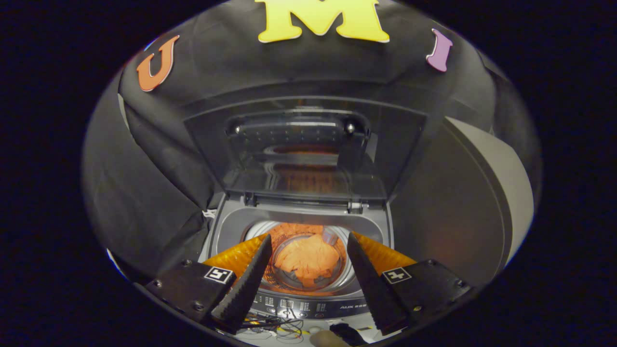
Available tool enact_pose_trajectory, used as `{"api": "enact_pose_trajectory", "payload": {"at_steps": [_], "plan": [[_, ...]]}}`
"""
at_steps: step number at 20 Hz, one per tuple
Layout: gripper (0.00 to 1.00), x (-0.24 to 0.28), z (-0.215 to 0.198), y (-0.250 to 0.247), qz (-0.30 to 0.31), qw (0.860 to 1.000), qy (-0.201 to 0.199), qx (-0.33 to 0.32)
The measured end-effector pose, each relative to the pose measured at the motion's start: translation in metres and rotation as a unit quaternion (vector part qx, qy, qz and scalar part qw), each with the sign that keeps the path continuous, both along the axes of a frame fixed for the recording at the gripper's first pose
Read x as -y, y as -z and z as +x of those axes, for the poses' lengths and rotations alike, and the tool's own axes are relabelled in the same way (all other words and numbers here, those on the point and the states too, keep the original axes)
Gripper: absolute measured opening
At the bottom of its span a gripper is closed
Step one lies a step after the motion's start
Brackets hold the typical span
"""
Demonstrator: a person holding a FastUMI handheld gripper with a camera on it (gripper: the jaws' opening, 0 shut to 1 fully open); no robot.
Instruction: Put the clothes into the washing machine and then close the washing machine lid.
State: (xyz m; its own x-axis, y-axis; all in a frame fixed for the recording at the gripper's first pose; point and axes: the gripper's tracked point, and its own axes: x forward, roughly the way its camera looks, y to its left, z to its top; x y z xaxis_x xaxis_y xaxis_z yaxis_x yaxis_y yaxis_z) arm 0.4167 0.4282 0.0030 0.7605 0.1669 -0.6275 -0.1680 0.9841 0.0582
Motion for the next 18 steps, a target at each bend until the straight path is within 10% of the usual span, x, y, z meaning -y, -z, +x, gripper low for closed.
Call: {"api": "enact_pose_trajectory", "payload": {"at_steps": [18], "plan": [[0.98,-0.023,0.057,-0.171,0.019,0.978,0.013,0.208]]}}
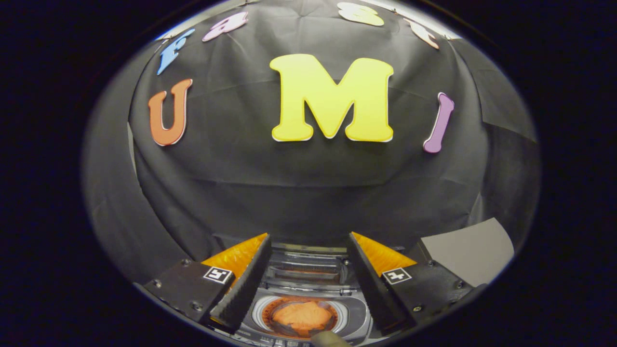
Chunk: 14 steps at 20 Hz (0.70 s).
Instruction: Put the clothes into the washing machine and then close the washing machine lid.
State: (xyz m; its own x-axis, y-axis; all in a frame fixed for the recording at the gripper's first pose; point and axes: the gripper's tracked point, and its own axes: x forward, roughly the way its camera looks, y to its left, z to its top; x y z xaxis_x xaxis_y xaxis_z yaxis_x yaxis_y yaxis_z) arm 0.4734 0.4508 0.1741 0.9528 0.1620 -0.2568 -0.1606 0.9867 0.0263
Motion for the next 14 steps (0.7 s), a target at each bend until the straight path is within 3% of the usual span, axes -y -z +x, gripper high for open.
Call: {"api": "enact_pose_trajectory", "payload": {"at_steps": [5,14], "plan": [[0.98,0.001,0.028,-0.002,-0.003,1.0,0.017,-0.009],[0.98,-0.018,0.076,0.038,0.01,0.997,0.025,-0.072]]}}
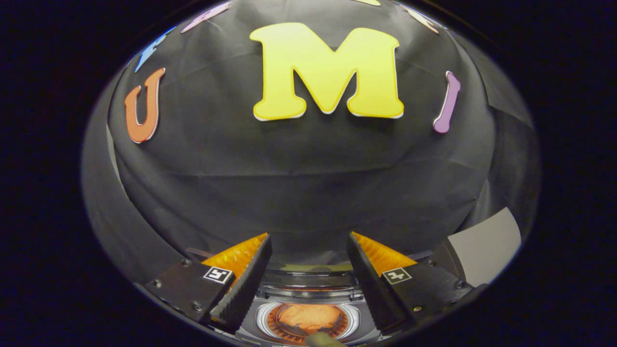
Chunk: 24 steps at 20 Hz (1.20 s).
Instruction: Put the clothes into the washing machine and then close the washing machine lid.
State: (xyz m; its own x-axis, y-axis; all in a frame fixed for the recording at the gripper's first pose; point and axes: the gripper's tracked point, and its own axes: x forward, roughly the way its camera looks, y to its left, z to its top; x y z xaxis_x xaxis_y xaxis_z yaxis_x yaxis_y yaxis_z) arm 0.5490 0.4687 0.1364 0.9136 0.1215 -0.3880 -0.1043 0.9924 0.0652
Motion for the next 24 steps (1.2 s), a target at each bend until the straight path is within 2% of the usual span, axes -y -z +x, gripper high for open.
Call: {"api": "enact_pose_trajectory", "payload": {"at_steps": [4,13,24], "plan": [[0.98,-0.007,0.009,0.026,-0.012,1.0,0.0,-0.028],[0.98,-0.009,0.008,0.031,-0.007,1.0,-0.002,0.003],[0.98,-0.006,-0.029,0.037,-0.009,1.0,-0.009,0.016]]}}
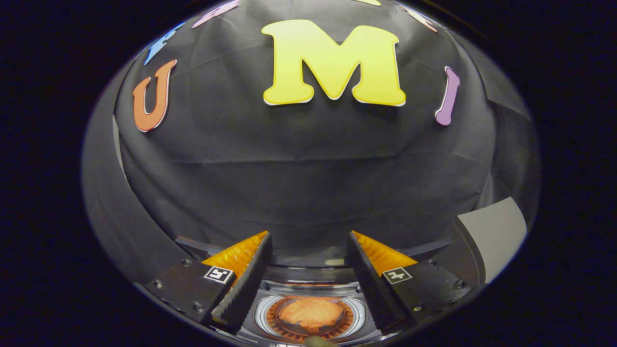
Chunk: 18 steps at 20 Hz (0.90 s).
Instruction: Put the clothes into the washing machine and then close the washing machine lid.
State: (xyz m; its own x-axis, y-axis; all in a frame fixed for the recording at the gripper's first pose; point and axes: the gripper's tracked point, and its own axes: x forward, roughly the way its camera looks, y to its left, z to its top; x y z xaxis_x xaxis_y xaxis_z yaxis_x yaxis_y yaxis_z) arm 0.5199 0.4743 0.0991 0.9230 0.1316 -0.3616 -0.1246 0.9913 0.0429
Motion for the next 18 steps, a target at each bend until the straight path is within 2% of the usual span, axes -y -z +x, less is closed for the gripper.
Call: {"api": "enact_pose_trajectory", "payload": {"at_steps": [18], "plan": [[0.98,0.005,-0.084,0.029,0.003,1.0,-0.008,-0.004]]}}
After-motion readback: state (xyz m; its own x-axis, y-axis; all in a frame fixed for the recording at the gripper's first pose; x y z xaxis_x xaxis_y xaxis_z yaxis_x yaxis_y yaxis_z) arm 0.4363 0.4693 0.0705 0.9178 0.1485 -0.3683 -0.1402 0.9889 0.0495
